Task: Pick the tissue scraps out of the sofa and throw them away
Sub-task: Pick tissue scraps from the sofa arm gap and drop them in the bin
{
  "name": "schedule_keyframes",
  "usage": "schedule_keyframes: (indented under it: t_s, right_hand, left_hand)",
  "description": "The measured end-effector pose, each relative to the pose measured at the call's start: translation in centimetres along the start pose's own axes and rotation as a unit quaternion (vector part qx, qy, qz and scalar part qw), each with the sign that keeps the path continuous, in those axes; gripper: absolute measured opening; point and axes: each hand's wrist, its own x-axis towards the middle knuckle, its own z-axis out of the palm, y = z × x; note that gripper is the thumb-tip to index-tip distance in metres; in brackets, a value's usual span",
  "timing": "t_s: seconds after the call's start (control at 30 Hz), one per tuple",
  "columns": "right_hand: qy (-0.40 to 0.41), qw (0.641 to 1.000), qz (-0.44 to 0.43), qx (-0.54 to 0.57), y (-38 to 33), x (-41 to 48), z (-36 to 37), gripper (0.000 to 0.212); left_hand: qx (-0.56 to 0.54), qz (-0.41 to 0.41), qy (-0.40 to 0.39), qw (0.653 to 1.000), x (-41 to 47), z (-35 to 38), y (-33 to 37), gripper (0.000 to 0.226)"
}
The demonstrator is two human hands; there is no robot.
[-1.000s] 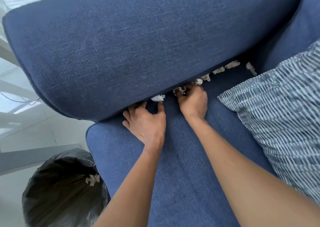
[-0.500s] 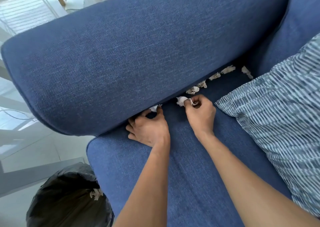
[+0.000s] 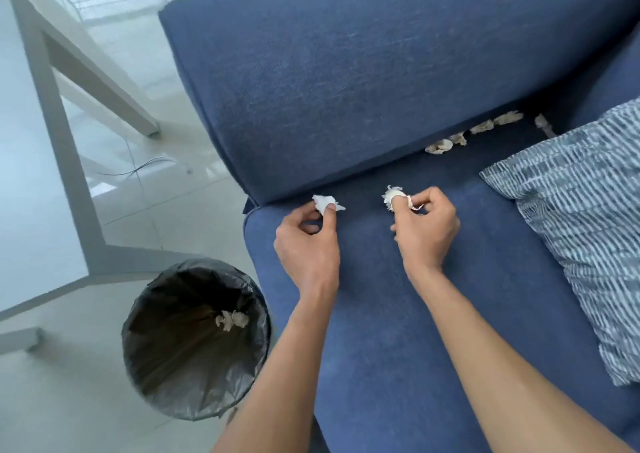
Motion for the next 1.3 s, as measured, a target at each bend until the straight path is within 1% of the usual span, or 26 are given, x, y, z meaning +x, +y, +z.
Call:
schedule_keyframes:
  t_s: [0.1, 0.27, 0.33, 0.47, 0.6, 0.7, 0.77, 1.0, 1.13, 1.23, 1.3]
  right_hand:
    - [-0.02, 1.0, -0.01, -0.009, -0.6, -3.8, 0.9, 0.026]
    - [-0.059, 0.997, -0.051, -0.027, -2.5, -10.8, 3.0, 0.022]
    - [-0.083, 0.993, -0.07, -0.045, -2.7, -13.6, 3.8, 0.022]
    - [-0.137, 0.982, -0.097, -0.084, -2.6, -19.0, 5.7, 0.022]
    - [-0.201, 0.964, -0.118, -0.125, -1.6, -23.7, 7.6, 0.016]
    - [-0.233, 0.95, -0.133, -0.161, -0.3, -26.3, 8.5, 0.012]
    - [-0.245, 0.945, -0.122, -0.181, 0.9, -27.8, 8.6, 0.01]
    - [-0.248, 0.934, -0.095, -0.239, 3.6, -30.7, 8.5, 0.008]
    - [-0.251, 0.931, -0.085, -0.252, 4.0, -31.2, 8.7, 0.007]
    - [-0.253, 0.929, -0.081, -0.259, 4.0, -31.6, 9.0, 0.007]
    - [-0.254, 0.928, -0.072, -0.263, 4.0, -31.8, 9.2, 0.008]
  left_hand:
    - [0.016, 0.0, 0.015, 1.0, 0.3, -4.8, -1.5, 0.015]
    - [0.069, 0.009, 0.041, 0.997, 0.9, -13.7, -4.6, 0.018]
    - [0.078, -0.005, 0.055, 0.995, 0.8, -17.4, -6.6, 0.019]
    - [0.097, -0.058, 0.091, 0.989, 0.4, -24.3, -11.8, 0.022]
    - [0.129, -0.085, 0.092, 0.984, 0.1, -29.0, -15.7, 0.025]
    - [0.149, -0.085, 0.071, 0.983, -0.1, -30.8, -17.6, 0.019]
    - [0.167, -0.078, 0.049, 0.982, -0.2, -31.4, -18.3, 0.017]
    - [0.148, -0.081, 0.032, 0.985, 1.4, -31.7, -19.2, 0.021]
    - [0.15, -0.064, 0.022, 0.986, 3.0, -31.6, -18.9, 0.021]
    - [0.179, -0.053, 0.001, 0.982, 3.9, -31.8, -19.0, 0.026]
    - [0.202, -0.059, -0.026, 0.977, 4.3, -32.1, -19.2, 0.035]
